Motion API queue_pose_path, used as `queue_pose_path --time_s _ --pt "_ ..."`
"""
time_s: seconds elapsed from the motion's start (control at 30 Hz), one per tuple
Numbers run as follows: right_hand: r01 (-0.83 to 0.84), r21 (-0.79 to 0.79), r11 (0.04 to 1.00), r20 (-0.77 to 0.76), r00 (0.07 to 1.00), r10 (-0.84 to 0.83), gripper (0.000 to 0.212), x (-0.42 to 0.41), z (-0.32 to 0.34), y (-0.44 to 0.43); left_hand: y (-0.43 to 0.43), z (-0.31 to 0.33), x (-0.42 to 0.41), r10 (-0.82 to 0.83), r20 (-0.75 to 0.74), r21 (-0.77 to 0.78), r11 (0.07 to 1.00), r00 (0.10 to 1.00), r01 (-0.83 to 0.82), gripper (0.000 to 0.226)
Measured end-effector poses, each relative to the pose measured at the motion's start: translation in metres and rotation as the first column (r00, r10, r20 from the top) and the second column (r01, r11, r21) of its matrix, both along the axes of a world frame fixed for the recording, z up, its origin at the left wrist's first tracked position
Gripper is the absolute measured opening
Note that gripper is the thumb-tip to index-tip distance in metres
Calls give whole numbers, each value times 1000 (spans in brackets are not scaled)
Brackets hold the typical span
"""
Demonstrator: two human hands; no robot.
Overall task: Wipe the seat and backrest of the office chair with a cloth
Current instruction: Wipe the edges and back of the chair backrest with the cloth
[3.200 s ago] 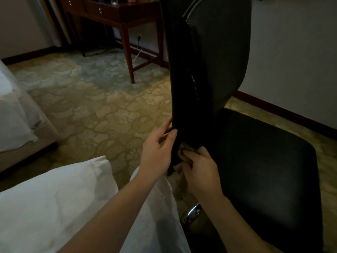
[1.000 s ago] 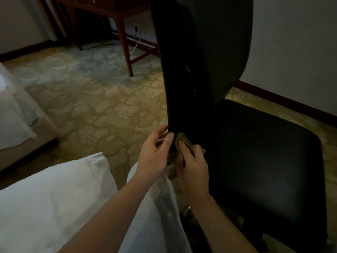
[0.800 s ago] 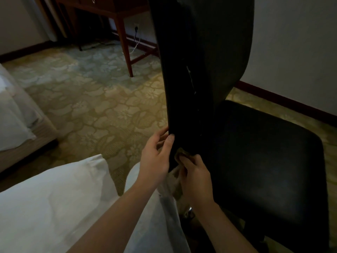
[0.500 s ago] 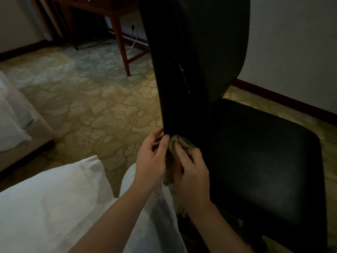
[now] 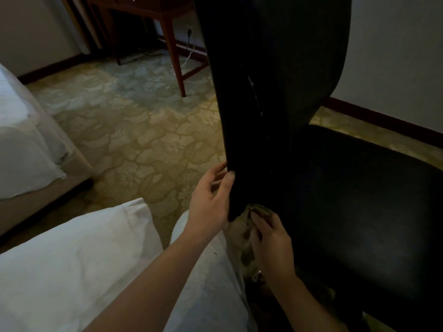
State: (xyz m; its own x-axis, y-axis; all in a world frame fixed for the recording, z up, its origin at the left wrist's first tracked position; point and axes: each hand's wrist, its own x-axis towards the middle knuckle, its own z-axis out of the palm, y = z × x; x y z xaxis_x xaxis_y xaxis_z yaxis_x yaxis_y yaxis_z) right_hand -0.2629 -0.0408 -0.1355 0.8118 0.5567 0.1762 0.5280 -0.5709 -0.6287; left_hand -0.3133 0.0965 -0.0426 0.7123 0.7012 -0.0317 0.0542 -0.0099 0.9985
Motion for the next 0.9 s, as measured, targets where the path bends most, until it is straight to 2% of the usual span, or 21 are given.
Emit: queue_pose_path --time_s 0.13,0.3,0.4,0.53,0.63,0.7,0.77,0.9 --pt "-10 151 989 56 998 1 41 -5 20 -6 0 -1 0 -11 15 -5 1000 1000 11 32" --pt "-40 255 966 171 985 -4 38 1 37 10 -1 0 -1 -27 18 3 1000 999 27 45" --pt "-38 209 977 133 991 10 36 2 30 25 -2 0 -1 -36 23 -24 999 999 37 38" --pt "-7 100 995 3 1000 7 29 2 9 32 3 -6 -2 -66 3 -54 996 998 66 42" --pt "-4 -4 1000 -110 994 4 32 6 0 18 8 -12 -3 -91 -9 -65 994 996 90 38" --pt "-20 -7 1000 -137 990 19 35 6 0 5 10 -15 -4 -108 -18 -94 990 994 106 40" --pt "-36 38 999 -104 994 40 37 3 6 -2 9 -18 -5 -102 -29 -107 989 994 98 44" --pt "-47 200 979 72 997 33 36 -5 19 5 6 -20 -4 -82 -39 -106 991 996 77 59"
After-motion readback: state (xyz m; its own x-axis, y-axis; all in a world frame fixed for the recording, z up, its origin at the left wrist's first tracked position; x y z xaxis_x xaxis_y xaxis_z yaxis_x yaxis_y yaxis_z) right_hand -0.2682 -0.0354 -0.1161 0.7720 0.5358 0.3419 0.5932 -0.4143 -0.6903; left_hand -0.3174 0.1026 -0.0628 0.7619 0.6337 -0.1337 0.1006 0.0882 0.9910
